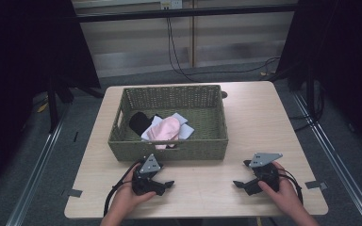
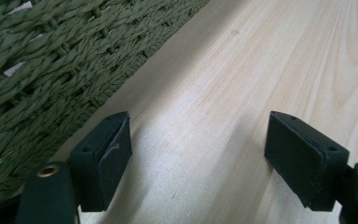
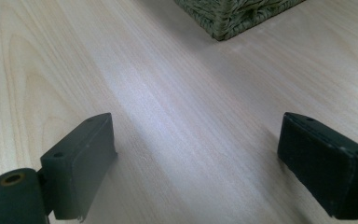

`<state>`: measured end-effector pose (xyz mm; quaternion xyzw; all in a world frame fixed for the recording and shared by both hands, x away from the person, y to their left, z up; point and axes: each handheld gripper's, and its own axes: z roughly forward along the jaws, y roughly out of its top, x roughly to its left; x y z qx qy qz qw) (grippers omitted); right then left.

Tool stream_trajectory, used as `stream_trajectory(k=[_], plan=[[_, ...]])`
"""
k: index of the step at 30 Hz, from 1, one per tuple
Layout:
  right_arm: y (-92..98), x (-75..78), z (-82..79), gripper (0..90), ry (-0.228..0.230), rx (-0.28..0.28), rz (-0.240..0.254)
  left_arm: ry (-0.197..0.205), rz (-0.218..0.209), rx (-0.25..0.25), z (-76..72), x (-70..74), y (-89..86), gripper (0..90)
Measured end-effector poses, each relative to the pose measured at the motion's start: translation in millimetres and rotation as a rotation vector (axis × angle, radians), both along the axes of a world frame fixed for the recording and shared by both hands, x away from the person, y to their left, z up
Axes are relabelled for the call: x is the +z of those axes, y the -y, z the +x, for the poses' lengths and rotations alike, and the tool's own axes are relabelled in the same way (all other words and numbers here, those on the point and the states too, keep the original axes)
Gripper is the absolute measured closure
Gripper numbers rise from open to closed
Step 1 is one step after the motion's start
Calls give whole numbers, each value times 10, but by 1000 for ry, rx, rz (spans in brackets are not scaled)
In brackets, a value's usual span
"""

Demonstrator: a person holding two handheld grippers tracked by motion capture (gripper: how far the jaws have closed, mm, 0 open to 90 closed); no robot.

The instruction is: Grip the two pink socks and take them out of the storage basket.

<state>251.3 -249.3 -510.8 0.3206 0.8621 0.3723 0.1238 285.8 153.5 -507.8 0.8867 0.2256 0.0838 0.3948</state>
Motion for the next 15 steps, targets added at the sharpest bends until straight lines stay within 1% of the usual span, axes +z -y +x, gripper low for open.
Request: stream_trajectory(k=[4, 10, 11, 12, 13, 14, 15], plan=[[0, 0, -1, 104, -1, -2, 0, 0, 1, 1, -1, 1, 0, 225], [0, 1, -1, 104, -1, -2, 0, 3, 5, 22, -15, 6, 21, 226], [0, 1, -1, 104, -1, -2, 0, 3, 17, 25, -16, 16, 24, 229], [0, 1, -1, 104, -1, -2, 0, 3, 17, 25, -16, 16, 24, 231], [0, 1, -1, 104, -1, -2, 1, -16, 30, 37, -23, 36, 37, 237], [1, 1, 1, 104, 0, 0, 0, -23, 40, 45, -27, 48, 40, 243], [1, 0, 1, 104, 0, 0, 0, -39, 43, 46, -27, 63, 36, 249]])
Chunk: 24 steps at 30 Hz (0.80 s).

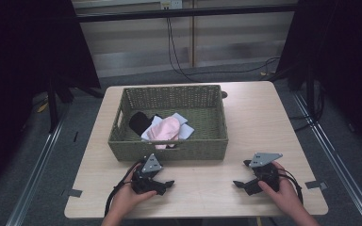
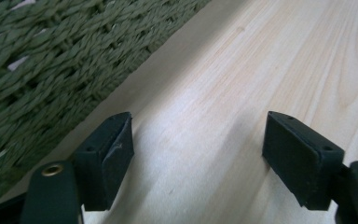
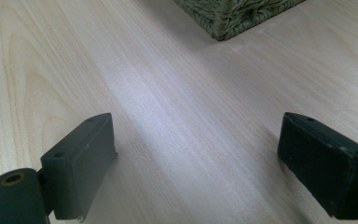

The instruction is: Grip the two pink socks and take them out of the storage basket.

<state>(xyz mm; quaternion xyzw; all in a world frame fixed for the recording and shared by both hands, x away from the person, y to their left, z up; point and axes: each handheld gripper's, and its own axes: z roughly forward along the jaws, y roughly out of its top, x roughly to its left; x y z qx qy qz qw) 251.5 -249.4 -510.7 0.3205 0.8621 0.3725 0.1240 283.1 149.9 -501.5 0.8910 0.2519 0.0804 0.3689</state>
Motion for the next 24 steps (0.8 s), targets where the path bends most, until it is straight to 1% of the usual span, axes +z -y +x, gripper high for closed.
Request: stream_trajectory(k=[2, 4, 5, 6, 9, 10, 11, 12, 14, 17, 19, 20, 22, 24], plan=[[0, 0, 0, 104, 0, 0, 0, -43, 3, 5, 16, 44, -12, 255], [0, 0, 0, 105, 0, 1, 0, -50, 8, 18, 23, 116, -29, 264], [0, 0, 0, 105, 0, 1, 0, -50, 8, 18, 23, 116, -29, 266], [0, 0, 0, 104, 0, 1, 0, -56, -16, 18, 29, 200, -45, 266], [1, 0, 0, 104, 1, 1, 0, -65, -27, 31, 41, 327, -65, 268], [0, 0, 0, 104, 0, 1, 0, -67, -24, 32, 46, 364, -70, 268], [0, 0, 0, 104, 0, 1, 0, -67, -24, 32, 46, 364, -70, 268], [0, 0, -1, 104, -1, -1, 0, -76, -29, 30, 56, 418, -69, 268], [0, 0, -1, 104, -1, 0, 0, -87, -12, 25, 66, 480, -67, 269], [0, 0, 0, 104, 0, 0, 0, -91, 13, 14, 85, 580, -55, 269], [0, 0, 0, 104, 0, 0, 0, -101, 10, 0, 103, 659, -58, 268], [0, 0, 0, 104, 1, 0, 0, -107, -2, 8, 110, 696, -56, 269], [0, 0, -1, 104, 0, 0, 0, -111, 6, 3, 138, 771, -61, 268], [0, 0, 0, 104, 0, 0, 0, -112, 4, 2, 165, 837, -66, 268]])
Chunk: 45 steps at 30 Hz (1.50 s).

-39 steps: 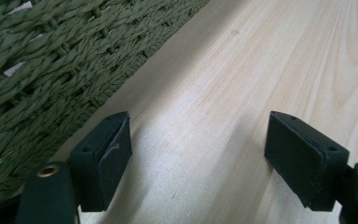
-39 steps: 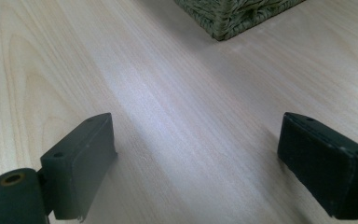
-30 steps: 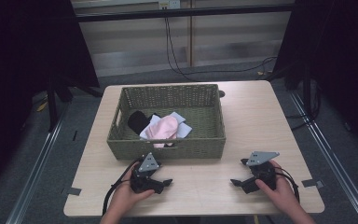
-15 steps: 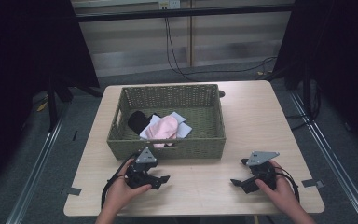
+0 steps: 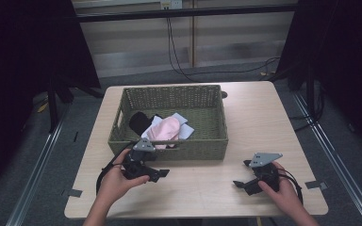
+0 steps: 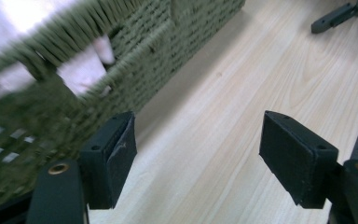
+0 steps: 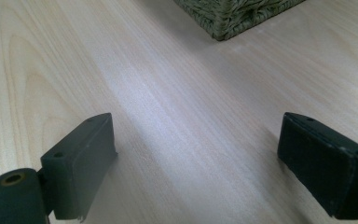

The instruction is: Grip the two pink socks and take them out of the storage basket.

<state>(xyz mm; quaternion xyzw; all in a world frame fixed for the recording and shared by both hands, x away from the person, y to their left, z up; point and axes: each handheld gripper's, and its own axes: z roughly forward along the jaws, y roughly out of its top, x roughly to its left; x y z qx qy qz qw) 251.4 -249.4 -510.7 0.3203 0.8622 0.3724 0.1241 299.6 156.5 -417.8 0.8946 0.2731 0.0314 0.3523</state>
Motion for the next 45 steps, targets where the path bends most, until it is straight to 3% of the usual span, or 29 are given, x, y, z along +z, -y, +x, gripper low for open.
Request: stream_trajectory(k=[16, 26, 28, 45], plan=[[0, 0, 0, 104, -1, 0, 0, -23, -4, 7, 244, 330, -34, 269], [0, 0, 0, 104, -1, 0, 0, -24, -21, 42, 437, 495, -63, 269], [0, 0, 0, 104, -1, 0, 0, -15, 1, 33, 482, 531, -65, 270], [0, 0, 0, 104, -1, 0, 0, -19, 3, 36, 766, 636, 42, 268]])
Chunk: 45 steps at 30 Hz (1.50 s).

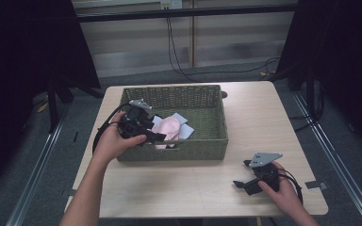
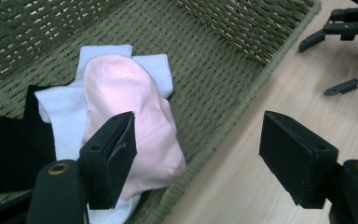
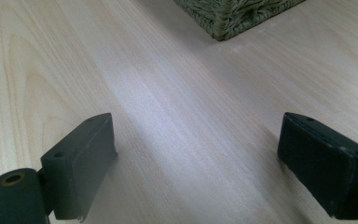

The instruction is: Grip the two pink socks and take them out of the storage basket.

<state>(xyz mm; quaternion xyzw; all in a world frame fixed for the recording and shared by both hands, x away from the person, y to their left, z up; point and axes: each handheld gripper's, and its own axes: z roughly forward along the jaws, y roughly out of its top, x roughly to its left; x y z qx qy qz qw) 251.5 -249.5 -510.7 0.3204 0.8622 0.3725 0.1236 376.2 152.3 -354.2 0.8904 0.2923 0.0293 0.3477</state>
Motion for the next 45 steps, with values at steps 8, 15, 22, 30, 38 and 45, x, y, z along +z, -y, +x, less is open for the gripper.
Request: stream_trajectory(k=[8, 15, 22, 30, 38, 45], plan=[[0, 0, 0, 104, 0, 0, 0, -5, 14, 12, 169, 1, 69, 262], [0, 0, -1, 104, -1, -1, 0, -14, 34, 18, 275, -23, 74, 263], [0, 0, -1, 104, -1, -1, 1, -15, 67, 14, 402, -73, 82, 267], [0, 0, 0, 104, 0, 0, 0, -33, 87, 27, 530, -163, 93, 277], [0, 0, 0, 104, 0, -1, 1, -74, 147, 72, 694, -376, 120, 284], [0, 0, 0, 104, 0, 0, 1, -100, 163, 89, 772, -525, 130, 342]])
